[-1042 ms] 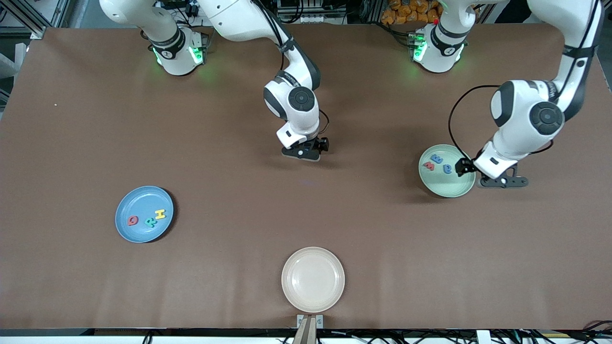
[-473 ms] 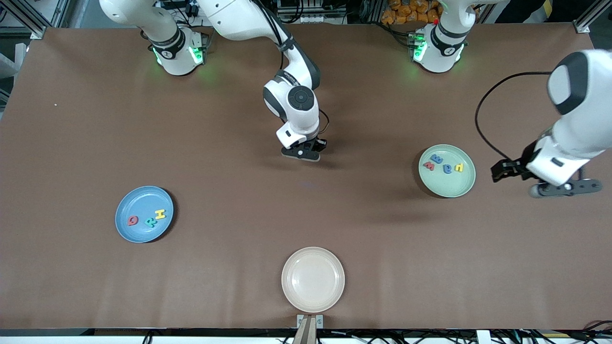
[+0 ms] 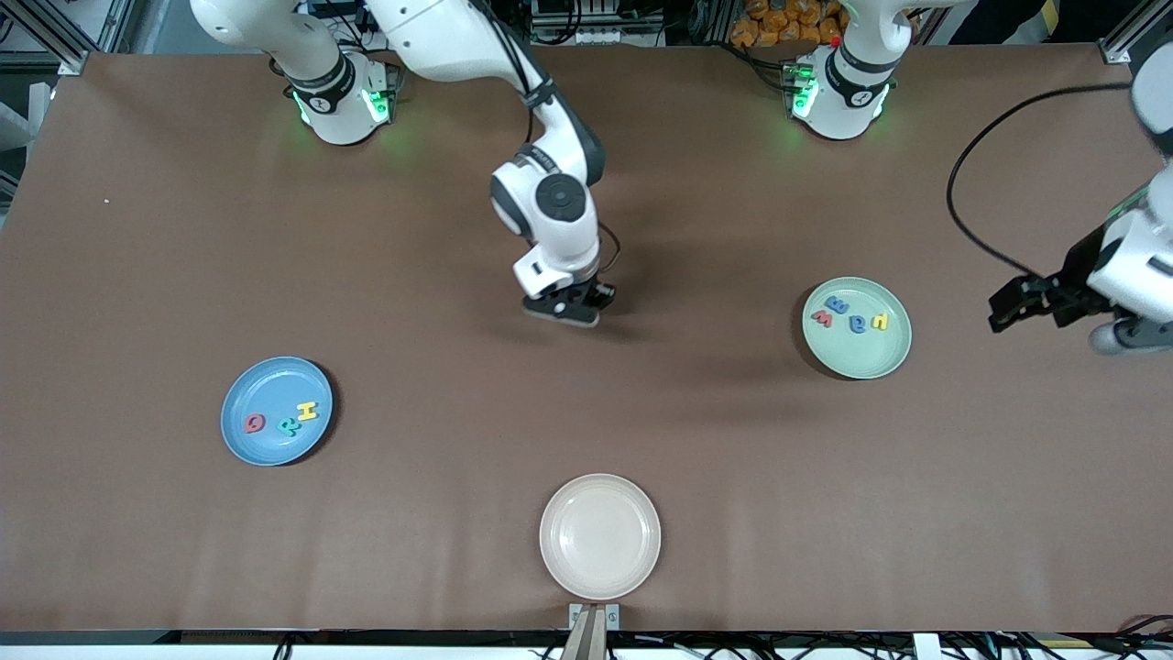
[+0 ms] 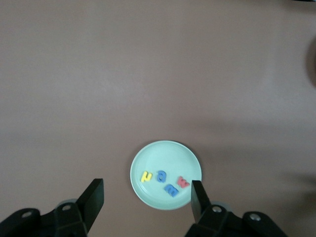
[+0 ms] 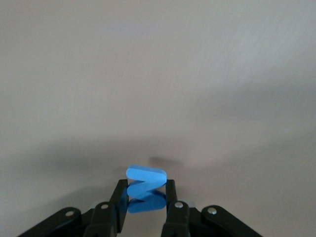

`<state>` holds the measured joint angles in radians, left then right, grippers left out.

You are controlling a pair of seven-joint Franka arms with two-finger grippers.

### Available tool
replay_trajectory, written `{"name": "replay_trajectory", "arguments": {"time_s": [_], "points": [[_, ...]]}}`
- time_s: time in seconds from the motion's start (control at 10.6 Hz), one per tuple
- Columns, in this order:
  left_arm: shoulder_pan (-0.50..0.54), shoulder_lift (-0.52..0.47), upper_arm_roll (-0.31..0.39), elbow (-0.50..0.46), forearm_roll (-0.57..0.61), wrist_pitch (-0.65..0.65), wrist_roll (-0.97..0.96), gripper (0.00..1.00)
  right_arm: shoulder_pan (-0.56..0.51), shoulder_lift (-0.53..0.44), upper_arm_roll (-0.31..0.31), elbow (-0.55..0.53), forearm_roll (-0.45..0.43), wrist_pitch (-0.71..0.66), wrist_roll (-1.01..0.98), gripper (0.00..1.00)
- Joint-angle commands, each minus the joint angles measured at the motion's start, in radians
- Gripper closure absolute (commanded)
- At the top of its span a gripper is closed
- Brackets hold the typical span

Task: Sort uppercase to blue plate, lowercase to green plate
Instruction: 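Carry the blue M to the blue plate and release it with the right gripper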

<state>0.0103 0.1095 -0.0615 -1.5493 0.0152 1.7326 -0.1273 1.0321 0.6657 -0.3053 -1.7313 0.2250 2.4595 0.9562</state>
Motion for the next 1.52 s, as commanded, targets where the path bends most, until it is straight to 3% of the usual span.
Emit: {"name": "replay_trajectory", "arguments": {"time_s": [0.0,0.28,0.47,0.66,0.95,1.04,1.14,1.42], "points": [[0.007,-0.016,-0.006,0.052,-0.024,-0.085,0.100,0.20,-0.102,-0.057,-0.065,-0.011,-0.091,-0.017,-0.016,1.00],[0.008,-0.053,-0.004,0.072,-0.060,-0.108,0.129,0.20,-0.292,-0.051,-0.112,-0.010,-0.188,-0.017,-0.159,1.00],[0.005,-0.064,-0.011,0.072,-0.061,-0.108,0.100,0.20,-0.433,-0.044,-0.113,-0.010,-0.200,-0.017,-0.322,1.00],[0.005,-0.065,-0.011,0.072,-0.061,-0.108,0.103,0.20,-0.556,-0.041,-0.110,-0.014,-0.271,-0.019,-0.410,1.00],[-0.003,-0.062,-0.009,0.072,-0.096,-0.108,0.100,0.17,-0.648,-0.034,-0.083,-0.063,-0.296,-0.020,-0.468,0.97],[-0.004,-0.062,-0.011,0.072,-0.096,-0.108,0.107,0.15,-0.693,-0.041,-0.042,-0.086,-0.296,-0.020,-0.468,0.25],[-0.004,-0.062,-0.017,0.072,-0.096,-0.108,0.107,0.15,-0.730,-0.049,-0.002,-0.093,-0.296,-0.025,-0.471,0.00],[-0.003,-0.070,-0.026,0.072,-0.087,-0.108,0.112,0.15,-0.842,-0.125,0.129,-0.097,-0.296,-0.101,-0.500,0.00]]}}
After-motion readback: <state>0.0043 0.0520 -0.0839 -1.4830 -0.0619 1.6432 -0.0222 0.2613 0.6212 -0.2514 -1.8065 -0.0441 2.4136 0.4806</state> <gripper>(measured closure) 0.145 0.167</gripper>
